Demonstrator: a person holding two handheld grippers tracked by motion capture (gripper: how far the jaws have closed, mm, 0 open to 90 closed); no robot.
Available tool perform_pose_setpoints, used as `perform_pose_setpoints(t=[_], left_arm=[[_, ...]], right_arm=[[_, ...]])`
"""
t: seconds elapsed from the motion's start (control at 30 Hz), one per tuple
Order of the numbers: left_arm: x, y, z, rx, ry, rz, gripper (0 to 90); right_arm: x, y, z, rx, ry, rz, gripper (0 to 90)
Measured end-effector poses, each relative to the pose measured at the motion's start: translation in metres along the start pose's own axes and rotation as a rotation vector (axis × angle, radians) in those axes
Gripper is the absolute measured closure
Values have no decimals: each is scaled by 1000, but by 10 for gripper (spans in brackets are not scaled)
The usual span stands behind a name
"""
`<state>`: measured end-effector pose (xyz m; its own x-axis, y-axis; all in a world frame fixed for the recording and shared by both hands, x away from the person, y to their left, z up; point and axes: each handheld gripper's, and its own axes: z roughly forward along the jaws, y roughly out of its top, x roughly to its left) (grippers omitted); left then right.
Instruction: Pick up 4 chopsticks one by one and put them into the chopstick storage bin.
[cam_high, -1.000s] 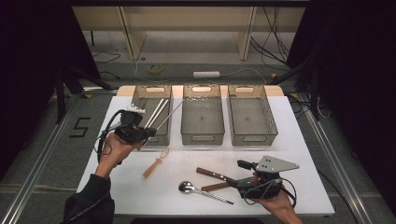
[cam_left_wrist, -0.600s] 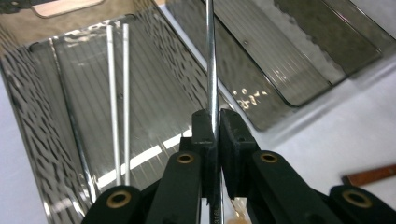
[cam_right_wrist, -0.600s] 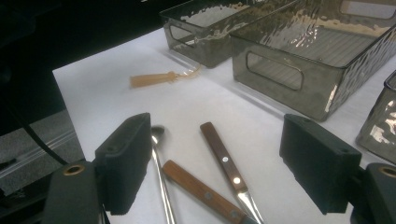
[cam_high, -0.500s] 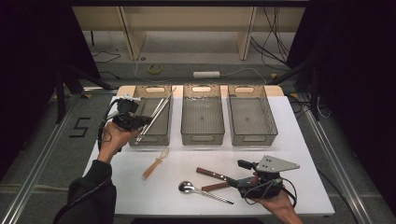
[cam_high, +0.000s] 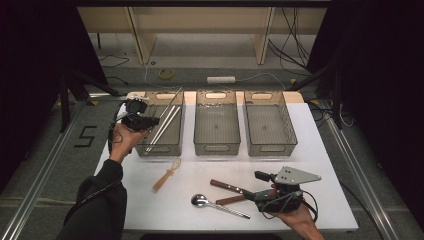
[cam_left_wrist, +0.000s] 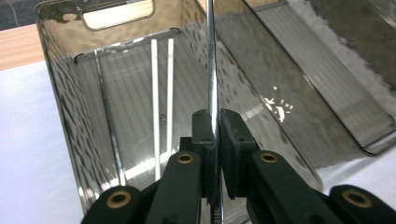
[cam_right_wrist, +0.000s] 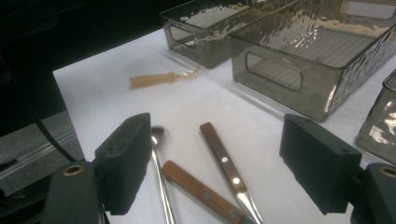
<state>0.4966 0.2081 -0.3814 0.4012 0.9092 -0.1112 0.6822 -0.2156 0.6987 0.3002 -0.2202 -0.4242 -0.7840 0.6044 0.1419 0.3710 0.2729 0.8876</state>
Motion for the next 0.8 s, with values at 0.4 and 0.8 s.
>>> perform_pose_setpoints(t=[0.4, 0.8], left_arm=[[15, -2, 14, 27, 52, -20, 843], [29, -8, 25, 44, 78, -63, 843]], right_arm=[[0, 0, 0, 1, 1, -1, 263], [1, 0, 0, 5, 2, 1, 263]])
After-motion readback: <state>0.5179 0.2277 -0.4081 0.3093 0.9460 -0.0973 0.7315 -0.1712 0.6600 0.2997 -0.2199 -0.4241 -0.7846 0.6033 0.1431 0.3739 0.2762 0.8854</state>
